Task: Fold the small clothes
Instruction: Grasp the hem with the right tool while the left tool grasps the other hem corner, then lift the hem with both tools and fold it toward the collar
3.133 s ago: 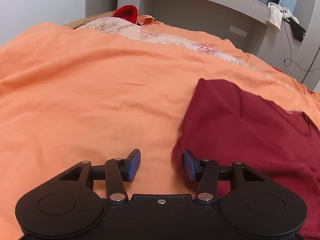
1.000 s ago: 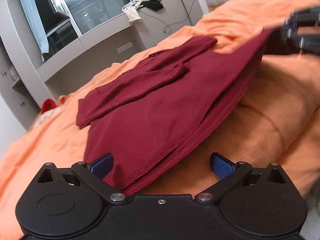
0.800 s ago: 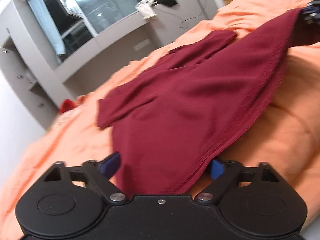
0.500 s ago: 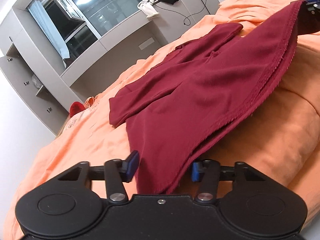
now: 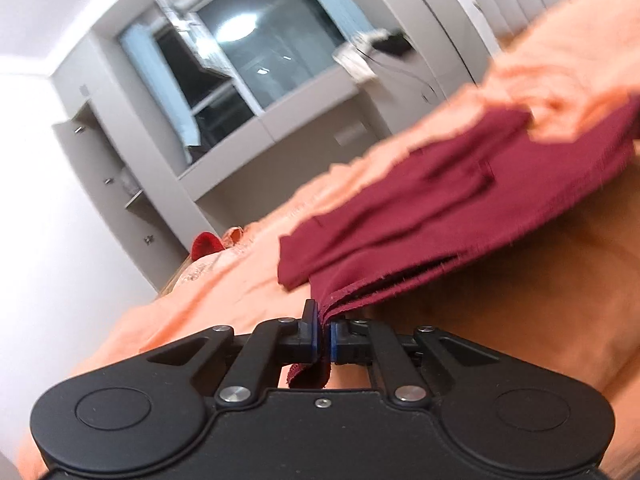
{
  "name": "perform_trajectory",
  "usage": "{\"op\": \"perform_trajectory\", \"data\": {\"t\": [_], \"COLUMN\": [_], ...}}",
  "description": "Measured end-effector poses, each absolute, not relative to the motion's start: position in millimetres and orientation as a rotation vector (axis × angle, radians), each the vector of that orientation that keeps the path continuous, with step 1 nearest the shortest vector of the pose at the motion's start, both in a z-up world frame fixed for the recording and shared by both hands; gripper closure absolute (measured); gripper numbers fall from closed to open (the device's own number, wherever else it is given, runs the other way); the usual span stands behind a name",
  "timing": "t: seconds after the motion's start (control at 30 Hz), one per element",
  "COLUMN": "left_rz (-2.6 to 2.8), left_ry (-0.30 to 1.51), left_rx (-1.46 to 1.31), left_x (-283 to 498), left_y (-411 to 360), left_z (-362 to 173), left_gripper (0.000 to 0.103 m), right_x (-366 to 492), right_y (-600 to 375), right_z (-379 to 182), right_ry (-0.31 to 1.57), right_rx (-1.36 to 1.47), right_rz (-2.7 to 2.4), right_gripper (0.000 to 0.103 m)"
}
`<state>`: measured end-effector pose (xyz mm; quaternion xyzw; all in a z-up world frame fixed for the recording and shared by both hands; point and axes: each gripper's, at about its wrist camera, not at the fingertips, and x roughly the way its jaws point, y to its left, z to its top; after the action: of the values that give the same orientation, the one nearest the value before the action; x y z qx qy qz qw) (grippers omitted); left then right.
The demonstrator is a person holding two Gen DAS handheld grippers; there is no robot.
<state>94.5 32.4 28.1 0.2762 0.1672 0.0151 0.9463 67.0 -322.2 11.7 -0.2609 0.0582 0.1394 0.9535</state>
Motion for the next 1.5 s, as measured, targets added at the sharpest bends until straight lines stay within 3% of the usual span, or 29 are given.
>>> {"op": "perform_trajectory", "data": {"t": [0.13,0.43,0.8,1.2,1.5], "left_rz": [0.038,-0.017,-0.075,-0.009,0.033], "left_ry": [0.283,0.137,0.11,0.109,0.31], "left_rx": [0.468,0.415,0.352,0.299,0.249], "left_x": [71,-27,-99,27,188], "left_y": [36,31,23,31,30], "left_z": [51,111,143,154,122], "left_gripper": [0.098,0.098,0.098,0.097,0.096], "right_x": [44,-31,-96,53,211], "right_y": [-318,-353,-371,-345,-340], "right_z": [19,80,115,138,110], "right_ry": [0.02,-0.028,-0.061,-0.099,0.136], "right_rx": [-0.607,-0.493,-0.495,-0.517,-0.402], "right_rz": [0.243,0.29,0.311,0.256,0.283], "right_gripper": [0.098,0.098,0.098,0.097,0.097]}}
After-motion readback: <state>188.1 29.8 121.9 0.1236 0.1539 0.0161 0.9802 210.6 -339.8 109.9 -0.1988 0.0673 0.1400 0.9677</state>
